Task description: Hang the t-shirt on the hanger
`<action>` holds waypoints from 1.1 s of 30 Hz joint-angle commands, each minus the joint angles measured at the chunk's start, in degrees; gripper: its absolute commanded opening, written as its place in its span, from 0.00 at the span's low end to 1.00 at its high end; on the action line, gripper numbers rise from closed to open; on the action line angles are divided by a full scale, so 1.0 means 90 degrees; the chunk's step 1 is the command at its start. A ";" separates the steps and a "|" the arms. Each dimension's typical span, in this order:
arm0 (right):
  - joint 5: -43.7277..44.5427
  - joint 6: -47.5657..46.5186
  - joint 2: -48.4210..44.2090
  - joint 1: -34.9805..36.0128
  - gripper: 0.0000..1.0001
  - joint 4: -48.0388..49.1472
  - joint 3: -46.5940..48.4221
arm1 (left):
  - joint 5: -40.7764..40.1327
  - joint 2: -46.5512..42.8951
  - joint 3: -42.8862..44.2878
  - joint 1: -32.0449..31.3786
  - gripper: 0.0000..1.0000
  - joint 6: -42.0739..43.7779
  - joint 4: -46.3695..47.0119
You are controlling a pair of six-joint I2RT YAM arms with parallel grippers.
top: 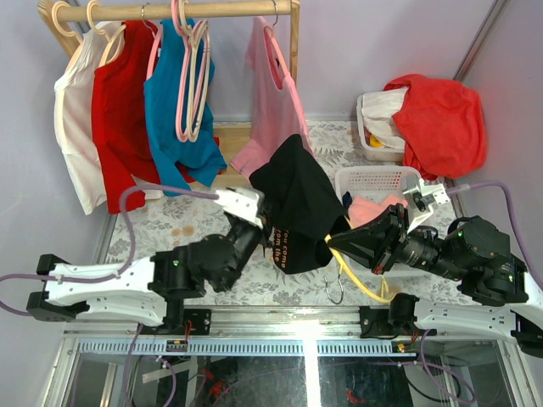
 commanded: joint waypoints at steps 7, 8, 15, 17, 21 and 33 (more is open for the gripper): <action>-0.0133 -0.0058 -0.0234 -0.0034 0.00 0.0873 0.0012 | 0.0193 0.0437 0.3536 0.0008 0.00 0.0956 -0.0992; -0.0152 -0.0044 -0.0252 -0.0037 0.00 0.0879 -0.0018 | 0.0257 0.0559 0.3998 -0.0001 0.00 0.1075 -0.1012; -0.0356 0.0122 -0.0387 -0.0034 0.00 0.1194 -0.0352 | 0.0750 0.2055 0.6281 -0.0001 0.00 0.1964 -0.1192; -0.0471 0.0146 -0.0438 -0.0034 0.00 0.1407 -0.0512 | 0.0899 0.2444 0.6940 -0.0007 0.00 0.1950 -0.1489; -0.0844 0.0160 -0.0407 -0.0034 0.00 0.1805 -0.0633 | 0.0980 0.2977 0.7723 -0.0081 0.00 0.2084 -0.1757; -0.1197 -0.0170 -0.1348 -0.0034 0.00 0.3091 -0.1354 | 0.0453 0.2564 0.7129 -0.0378 0.00 0.1996 -0.1989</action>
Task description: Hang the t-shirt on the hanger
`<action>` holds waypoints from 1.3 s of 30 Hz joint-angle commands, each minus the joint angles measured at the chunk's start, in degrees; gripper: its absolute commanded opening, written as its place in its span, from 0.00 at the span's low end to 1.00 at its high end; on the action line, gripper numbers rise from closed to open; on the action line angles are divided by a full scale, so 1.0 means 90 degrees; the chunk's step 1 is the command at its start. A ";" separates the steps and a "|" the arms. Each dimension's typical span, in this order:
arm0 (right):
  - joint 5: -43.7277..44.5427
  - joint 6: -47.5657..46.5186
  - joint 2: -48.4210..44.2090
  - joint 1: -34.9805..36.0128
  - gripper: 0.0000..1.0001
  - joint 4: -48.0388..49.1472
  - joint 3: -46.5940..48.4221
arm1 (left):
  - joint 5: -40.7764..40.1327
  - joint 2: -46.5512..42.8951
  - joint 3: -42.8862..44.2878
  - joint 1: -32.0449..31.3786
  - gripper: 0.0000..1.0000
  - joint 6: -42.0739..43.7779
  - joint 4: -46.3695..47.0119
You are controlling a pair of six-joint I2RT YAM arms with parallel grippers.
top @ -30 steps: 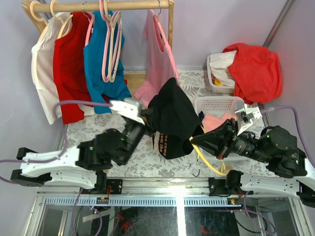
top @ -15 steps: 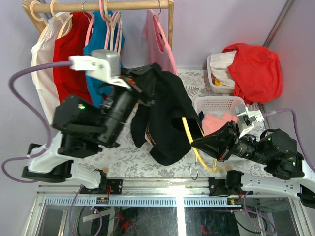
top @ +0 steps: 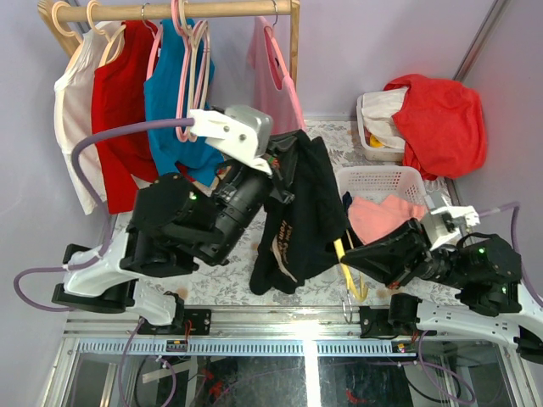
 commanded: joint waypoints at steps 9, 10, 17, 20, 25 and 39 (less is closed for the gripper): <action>-0.0943 -0.0242 0.0043 -0.0029 0.00 0.2061 0.0139 | -0.0798 -0.0706 -0.0728 -0.0118 0.00 0.0286 0.0007; -0.0939 -0.0213 0.0253 -0.0025 0.00 0.2011 0.0241 | -0.0758 -0.0687 -0.0664 -0.0122 0.00 0.0319 0.0024; -0.0854 -0.0088 0.0908 -0.0029 0.00 0.1561 0.0624 | -0.0975 -0.0088 0.0413 -0.0425 0.00 0.1102 0.0091; -0.0775 -0.0013 0.0928 -0.0029 0.00 0.1407 0.0502 | -0.1080 -0.0020 0.0542 -0.0560 0.00 0.1301 0.0253; -0.0942 0.0125 0.0656 -0.0029 0.00 0.1484 0.0033 | -0.1564 0.0034 0.0507 -0.0740 0.00 0.1955 0.0905; -0.1447 0.0356 0.0595 -0.0029 0.00 0.1948 -0.0565 | -0.1860 0.0479 0.0890 -0.1229 0.00 0.3374 0.1946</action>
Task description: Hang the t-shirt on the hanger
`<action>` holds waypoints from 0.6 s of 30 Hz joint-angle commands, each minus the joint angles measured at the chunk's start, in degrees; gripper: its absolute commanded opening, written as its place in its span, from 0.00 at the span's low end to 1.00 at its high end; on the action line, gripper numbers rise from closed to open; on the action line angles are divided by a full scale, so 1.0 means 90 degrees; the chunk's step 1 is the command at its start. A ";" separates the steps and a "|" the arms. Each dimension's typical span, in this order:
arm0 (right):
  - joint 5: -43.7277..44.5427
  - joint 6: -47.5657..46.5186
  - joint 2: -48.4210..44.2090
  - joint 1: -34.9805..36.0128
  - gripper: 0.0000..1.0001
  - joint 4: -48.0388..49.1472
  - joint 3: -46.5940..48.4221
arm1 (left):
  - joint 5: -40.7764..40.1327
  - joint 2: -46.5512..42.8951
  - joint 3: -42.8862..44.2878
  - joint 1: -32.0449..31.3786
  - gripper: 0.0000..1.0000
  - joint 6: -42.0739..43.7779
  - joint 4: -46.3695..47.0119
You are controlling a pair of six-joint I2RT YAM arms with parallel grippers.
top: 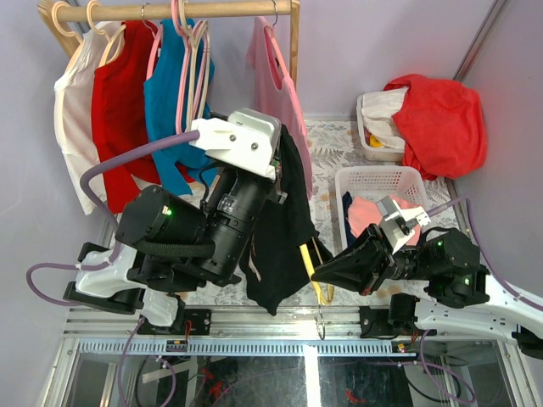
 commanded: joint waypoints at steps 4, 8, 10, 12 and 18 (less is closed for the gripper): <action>-0.0069 0.0096 -0.0119 -0.0031 0.00 0.1306 -0.0091 | -0.0289 0.0242 0.0264 -0.0572 0.00 0.0850 0.0645; 0.0065 -0.0065 -0.0193 -0.0030 0.00 0.1606 0.0031 | -0.0603 0.0135 -0.0096 -0.0684 0.00 0.0735 0.0645; 0.0152 -0.0156 -0.0215 -0.0030 0.00 0.1742 0.0051 | -0.0694 -0.0044 -0.0376 -0.0724 0.00 0.0588 0.0727; 0.0156 -0.0225 -0.0176 -0.0030 0.00 0.1818 0.0110 | -0.0790 -0.0199 -0.0625 -0.0729 0.00 0.0624 0.0974; -0.0230 -0.0282 0.0378 -0.0030 0.00 0.1952 0.0609 | -0.0993 -0.0267 -0.0844 -0.0719 0.05 0.0632 0.1066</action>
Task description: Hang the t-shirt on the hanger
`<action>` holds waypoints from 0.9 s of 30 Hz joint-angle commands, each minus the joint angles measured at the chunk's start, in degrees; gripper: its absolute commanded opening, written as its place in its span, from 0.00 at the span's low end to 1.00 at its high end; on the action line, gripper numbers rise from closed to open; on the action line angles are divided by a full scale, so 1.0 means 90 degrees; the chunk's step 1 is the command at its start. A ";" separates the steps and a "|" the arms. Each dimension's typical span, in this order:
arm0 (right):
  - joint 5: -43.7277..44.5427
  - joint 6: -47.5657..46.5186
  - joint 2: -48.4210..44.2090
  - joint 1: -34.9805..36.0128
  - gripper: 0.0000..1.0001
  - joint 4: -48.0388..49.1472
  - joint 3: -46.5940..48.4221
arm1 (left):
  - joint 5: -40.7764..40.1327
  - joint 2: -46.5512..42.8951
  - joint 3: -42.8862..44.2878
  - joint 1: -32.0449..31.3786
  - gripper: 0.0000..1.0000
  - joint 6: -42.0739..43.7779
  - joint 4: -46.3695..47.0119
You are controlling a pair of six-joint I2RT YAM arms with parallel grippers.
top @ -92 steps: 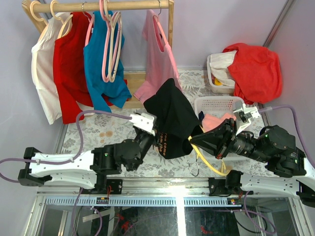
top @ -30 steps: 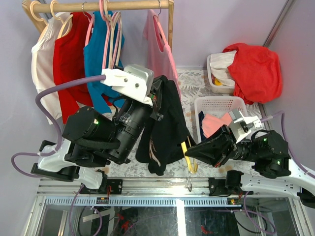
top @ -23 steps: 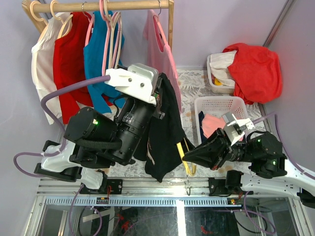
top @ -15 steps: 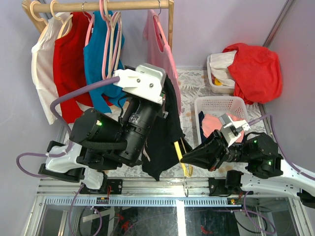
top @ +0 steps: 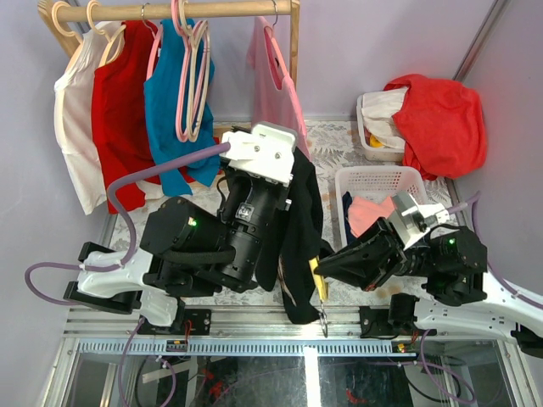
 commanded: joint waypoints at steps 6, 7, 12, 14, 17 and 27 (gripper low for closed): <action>0.0192 -0.0447 0.0235 -0.0029 0.00 0.0266 0.0888 | -0.0719 -0.0530 -0.0613 -0.0713 0.25 0.0167 0.0638; 0.0270 -0.0452 0.0169 -0.0029 0.00 0.0208 0.0861 | -0.0793 -0.0602 -0.0662 -0.0715 0.30 0.0134 0.0658; 0.0958 -0.0504 -0.0243 -0.0025 0.00 -0.0343 0.0790 | -0.1135 -0.0623 -0.0676 -0.0785 0.38 0.0176 0.0834; 0.1208 -0.0539 -0.0372 -0.0029 0.00 -0.0545 0.0789 | -0.1274 -0.0529 -0.0681 -0.0811 0.41 0.0487 0.1205; 0.1349 -0.0580 -0.0463 -0.0028 0.00 -0.0854 0.0854 | -0.1370 -0.0365 -0.0676 -0.0936 0.47 0.1047 0.1824; 0.1337 -0.0332 -0.0429 -0.0030 0.00 -0.2400 0.1575 | -0.0601 -0.0215 -0.0838 -0.1888 0.74 0.0842 0.0204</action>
